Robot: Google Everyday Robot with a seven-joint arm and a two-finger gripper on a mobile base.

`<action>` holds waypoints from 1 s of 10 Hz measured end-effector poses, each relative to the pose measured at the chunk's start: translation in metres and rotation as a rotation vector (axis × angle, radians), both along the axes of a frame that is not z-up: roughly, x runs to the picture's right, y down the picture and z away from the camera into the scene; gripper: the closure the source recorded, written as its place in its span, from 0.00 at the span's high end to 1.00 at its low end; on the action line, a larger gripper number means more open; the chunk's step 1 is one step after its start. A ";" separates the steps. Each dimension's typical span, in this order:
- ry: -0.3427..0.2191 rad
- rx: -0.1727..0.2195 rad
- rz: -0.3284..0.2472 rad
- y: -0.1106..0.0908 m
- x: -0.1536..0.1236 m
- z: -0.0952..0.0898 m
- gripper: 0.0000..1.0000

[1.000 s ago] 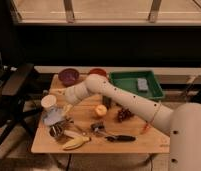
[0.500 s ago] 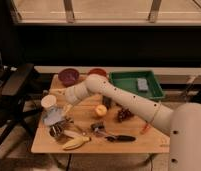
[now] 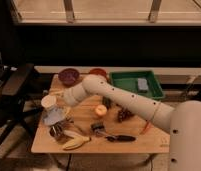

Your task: Place towel in paper cup

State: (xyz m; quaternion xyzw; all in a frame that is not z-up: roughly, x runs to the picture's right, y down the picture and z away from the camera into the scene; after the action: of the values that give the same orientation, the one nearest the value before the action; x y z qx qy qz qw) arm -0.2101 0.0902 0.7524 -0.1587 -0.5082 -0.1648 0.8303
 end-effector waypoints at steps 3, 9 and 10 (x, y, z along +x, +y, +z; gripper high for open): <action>0.035 -0.020 -0.035 0.021 0.006 0.013 0.80; 0.099 -0.049 -0.018 0.025 0.018 0.046 0.80; 0.102 -0.058 -0.011 0.029 0.019 0.051 0.80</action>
State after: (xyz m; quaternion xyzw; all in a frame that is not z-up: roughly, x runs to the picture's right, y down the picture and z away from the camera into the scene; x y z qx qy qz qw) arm -0.1912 0.1191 0.8033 -0.1939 -0.4687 -0.1462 0.8493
